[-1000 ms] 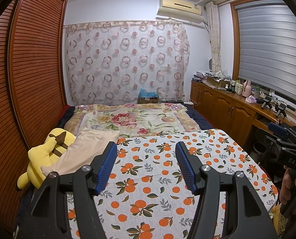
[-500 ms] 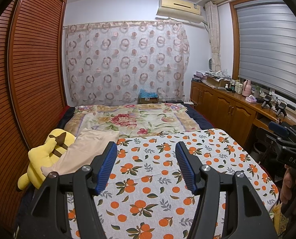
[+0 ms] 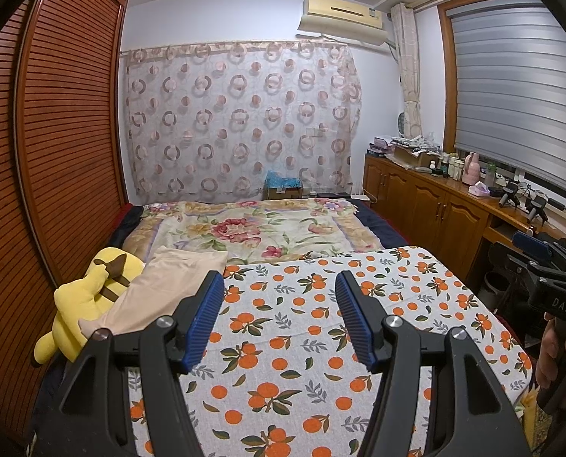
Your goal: Fold small clothes
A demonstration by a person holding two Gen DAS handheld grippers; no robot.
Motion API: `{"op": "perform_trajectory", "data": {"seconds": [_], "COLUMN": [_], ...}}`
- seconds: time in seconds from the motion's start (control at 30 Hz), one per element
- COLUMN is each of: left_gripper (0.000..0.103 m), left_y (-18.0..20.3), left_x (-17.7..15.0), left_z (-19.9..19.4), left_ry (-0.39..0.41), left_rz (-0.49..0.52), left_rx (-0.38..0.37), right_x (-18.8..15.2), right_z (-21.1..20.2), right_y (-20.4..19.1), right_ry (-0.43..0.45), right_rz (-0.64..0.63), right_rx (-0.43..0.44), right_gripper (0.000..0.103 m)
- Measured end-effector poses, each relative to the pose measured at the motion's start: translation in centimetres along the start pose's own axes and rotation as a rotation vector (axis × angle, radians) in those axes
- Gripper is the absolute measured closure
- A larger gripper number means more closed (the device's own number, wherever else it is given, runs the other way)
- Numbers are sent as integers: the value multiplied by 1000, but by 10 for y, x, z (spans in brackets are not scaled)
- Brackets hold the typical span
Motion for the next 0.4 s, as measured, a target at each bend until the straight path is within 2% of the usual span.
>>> {"op": "perform_trajectory", "data": {"seconds": [0.4], "left_gripper": [43], "left_y": [-1], "left_x": [0], "left_z": [1], "left_ry": [0], "left_rz": [0], "left_rx": [0], "right_x": [0], "right_z": [0], "right_y": [0], "right_ry": [0], "right_rz": [1], "right_rx": [0], "right_gripper": [16]}}
Point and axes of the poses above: each gripper's, at about its wrist camera, not at the fingertips, and z roughly the way its jaws point, y to its right, x to its top, the point moved 2 cm from there along z, roughly the way its jaws point, and after that the axes turned 8 degrees about z, right-handed, at the moved point
